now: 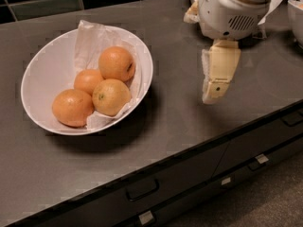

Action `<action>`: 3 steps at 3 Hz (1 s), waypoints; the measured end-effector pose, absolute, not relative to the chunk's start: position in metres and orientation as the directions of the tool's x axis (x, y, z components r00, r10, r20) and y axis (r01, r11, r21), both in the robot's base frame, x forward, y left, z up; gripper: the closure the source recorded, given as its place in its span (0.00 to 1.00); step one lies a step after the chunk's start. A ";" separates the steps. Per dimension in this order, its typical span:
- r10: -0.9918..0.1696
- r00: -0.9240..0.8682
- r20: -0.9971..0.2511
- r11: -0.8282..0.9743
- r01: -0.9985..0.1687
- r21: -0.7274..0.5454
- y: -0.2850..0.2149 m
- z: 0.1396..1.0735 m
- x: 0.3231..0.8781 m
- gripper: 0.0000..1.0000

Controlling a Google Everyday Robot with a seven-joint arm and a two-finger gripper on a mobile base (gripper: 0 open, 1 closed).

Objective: Pick orange from white bowl

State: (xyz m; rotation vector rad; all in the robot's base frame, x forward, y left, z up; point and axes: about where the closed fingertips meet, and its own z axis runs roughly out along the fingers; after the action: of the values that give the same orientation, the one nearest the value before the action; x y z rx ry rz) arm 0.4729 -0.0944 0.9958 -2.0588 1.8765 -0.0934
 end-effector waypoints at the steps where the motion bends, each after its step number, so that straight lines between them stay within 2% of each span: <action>1: -0.975 0.123 -0.186 -0.062 -0.951 -0.304 -0.093 0.997 0.474 0.00; 3: -0.933 0.333 -0.135 -0.276 -0.904 -0.325 -0.019 1.022 0.511 0.00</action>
Offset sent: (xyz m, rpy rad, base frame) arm 0.0420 0.0871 0.0356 -0.0935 -0.0119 0.2696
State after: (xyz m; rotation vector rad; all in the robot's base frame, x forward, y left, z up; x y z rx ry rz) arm 0.5109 -0.0193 1.0224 -2.2618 1.6325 -0.1170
